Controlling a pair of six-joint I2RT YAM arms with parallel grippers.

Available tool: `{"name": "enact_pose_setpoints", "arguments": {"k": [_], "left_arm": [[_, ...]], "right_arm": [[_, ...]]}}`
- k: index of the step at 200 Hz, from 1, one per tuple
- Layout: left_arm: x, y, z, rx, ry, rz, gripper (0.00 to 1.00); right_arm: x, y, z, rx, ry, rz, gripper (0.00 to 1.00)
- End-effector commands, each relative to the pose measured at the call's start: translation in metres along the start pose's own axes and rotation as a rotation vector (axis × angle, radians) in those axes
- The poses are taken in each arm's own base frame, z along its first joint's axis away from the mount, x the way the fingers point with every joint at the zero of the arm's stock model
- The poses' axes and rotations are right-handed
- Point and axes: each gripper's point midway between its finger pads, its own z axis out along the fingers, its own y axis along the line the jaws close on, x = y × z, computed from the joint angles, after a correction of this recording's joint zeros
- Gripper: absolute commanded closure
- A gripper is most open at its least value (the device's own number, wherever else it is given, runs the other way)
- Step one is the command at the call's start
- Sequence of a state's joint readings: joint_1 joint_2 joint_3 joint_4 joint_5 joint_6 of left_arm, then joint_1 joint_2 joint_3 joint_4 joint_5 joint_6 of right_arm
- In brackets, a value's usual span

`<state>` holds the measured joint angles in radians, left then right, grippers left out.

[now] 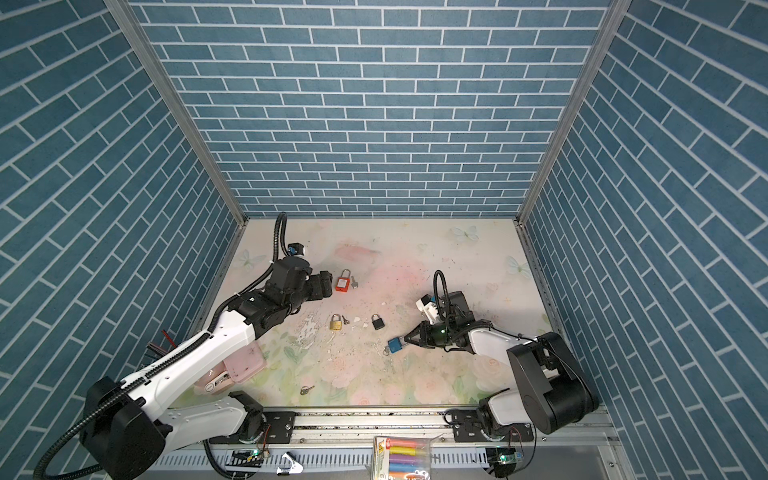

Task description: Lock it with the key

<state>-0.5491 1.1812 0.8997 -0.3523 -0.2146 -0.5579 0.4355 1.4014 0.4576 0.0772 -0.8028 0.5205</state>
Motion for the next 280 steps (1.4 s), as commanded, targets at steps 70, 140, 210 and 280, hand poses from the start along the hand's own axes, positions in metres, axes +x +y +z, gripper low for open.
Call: {"name": "enact_pose_setpoints", "arguments": {"k": [70,140,210,280], "left_arm": [[0.106,0.046,-0.026,-0.199,0.362,-0.42,0.16],[0.195,0.063,-0.061,-0.458,0.695,-0.503,0.23],[0.242,0.055,-0.077,-0.528,0.802,-0.375,0.28],[0.273,0.071,-0.076,-0.504,0.797,-0.312,0.48]], "right_arm": [[-0.024,-0.028,-0.011,0.243,-0.055,-0.015,0.59],[-0.071,0.006,-0.04,0.303,-0.295,-0.248,0.5],[-0.072,0.019,-0.023,0.225,-0.266,-0.317,0.51],[-0.06,0.023,-0.008,0.158,-0.201,-0.289,0.52]]}}
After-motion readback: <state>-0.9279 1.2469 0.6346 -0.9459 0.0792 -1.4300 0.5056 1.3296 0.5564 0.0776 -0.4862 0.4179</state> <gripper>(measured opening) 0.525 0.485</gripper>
